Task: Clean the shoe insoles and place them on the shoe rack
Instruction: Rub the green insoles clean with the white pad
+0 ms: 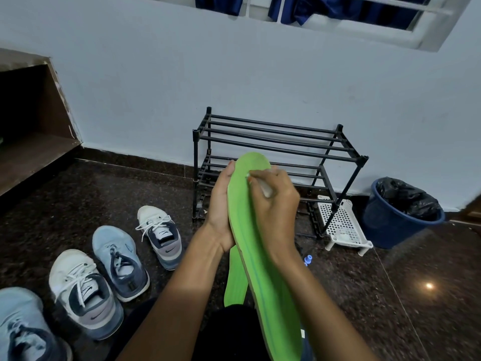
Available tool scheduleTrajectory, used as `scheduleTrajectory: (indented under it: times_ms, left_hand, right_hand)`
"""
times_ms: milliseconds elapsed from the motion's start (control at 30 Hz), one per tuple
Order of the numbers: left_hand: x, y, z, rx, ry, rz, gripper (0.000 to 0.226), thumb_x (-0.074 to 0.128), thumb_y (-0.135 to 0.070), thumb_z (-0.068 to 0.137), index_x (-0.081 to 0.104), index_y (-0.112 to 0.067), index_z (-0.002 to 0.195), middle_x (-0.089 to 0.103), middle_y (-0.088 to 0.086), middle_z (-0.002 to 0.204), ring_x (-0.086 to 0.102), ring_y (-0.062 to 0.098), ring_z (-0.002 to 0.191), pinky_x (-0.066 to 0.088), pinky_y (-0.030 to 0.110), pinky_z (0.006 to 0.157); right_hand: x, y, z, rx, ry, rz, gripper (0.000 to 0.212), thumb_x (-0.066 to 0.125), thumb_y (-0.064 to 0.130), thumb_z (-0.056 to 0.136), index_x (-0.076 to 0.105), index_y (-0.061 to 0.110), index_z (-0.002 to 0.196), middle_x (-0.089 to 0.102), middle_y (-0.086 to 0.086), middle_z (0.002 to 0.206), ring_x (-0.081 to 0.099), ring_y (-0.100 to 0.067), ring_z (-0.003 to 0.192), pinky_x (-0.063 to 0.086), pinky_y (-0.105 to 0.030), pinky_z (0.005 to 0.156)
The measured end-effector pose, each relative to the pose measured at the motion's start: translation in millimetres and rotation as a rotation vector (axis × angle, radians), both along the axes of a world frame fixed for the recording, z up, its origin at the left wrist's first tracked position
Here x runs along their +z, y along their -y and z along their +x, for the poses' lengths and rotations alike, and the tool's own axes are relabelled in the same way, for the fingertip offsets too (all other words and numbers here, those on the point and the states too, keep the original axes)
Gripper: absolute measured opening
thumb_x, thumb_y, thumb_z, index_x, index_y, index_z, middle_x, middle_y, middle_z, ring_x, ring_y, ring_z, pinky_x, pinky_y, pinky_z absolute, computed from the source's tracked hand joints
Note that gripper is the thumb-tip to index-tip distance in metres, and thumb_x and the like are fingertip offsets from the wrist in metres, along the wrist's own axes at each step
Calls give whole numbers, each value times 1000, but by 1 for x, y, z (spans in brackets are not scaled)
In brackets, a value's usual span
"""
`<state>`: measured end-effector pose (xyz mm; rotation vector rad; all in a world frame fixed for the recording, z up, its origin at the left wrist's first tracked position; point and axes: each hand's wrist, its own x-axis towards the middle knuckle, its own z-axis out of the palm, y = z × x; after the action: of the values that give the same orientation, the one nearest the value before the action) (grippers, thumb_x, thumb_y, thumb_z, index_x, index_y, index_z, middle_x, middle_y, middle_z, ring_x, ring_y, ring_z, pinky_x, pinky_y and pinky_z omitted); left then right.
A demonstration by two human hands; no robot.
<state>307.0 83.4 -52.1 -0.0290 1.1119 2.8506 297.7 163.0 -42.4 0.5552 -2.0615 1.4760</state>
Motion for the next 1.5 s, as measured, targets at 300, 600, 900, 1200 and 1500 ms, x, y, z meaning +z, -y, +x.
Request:
scheduleTrajectory:
  times_ms: [300,600,900,1200,1500]
  left_hand:
    - [-4,-1,-1,29,-3,-24,62,32,-52,95,77,-9,89,72,7,87,69,17,74,55,25,68]
    - [-4,1,-2,-82,-3,50,76,28,-63,92,56,-4,131,65,7,108,55,23,108,30,44,112]
    - [-10,-2,-6,18,-18,-12,61,31,-49,97,78,-14,81,72,4,78,69,14,70,56,22,65]
    - [-8,1,-5,-46,-10,6,88,27,-73,87,50,-2,135,53,14,138,50,32,121,33,46,107]
    - [-9,5,-5,-30,-6,-7,79,26,-71,88,72,-9,107,70,14,107,68,23,96,54,35,87]
  right_hand:
    - [12,-3,-10,-23,-49,24,11,61,-2,83,69,1,90,55,-3,85,50,3,80,33,-1,74]
    - [2,12,6,37,-50,47,14,62,-3,81,70,5,89,57,-4,86,53,-5,80,37,-6,77]
    - [18,3,-17,-35,-27,-27,12,60,0,85,68,1,94,56,-6,89,49,6,80,32,1,73]
    - [6,12,-1,80,-64,81,13,61,-2,82,70,3,92,58,-5,86,48,7,79,34,-3,77]
    - [11,2,-7,104,-3,31,12,63,-2,82,70,3,91,56,-4,86,51,9,81,35,-2,75]
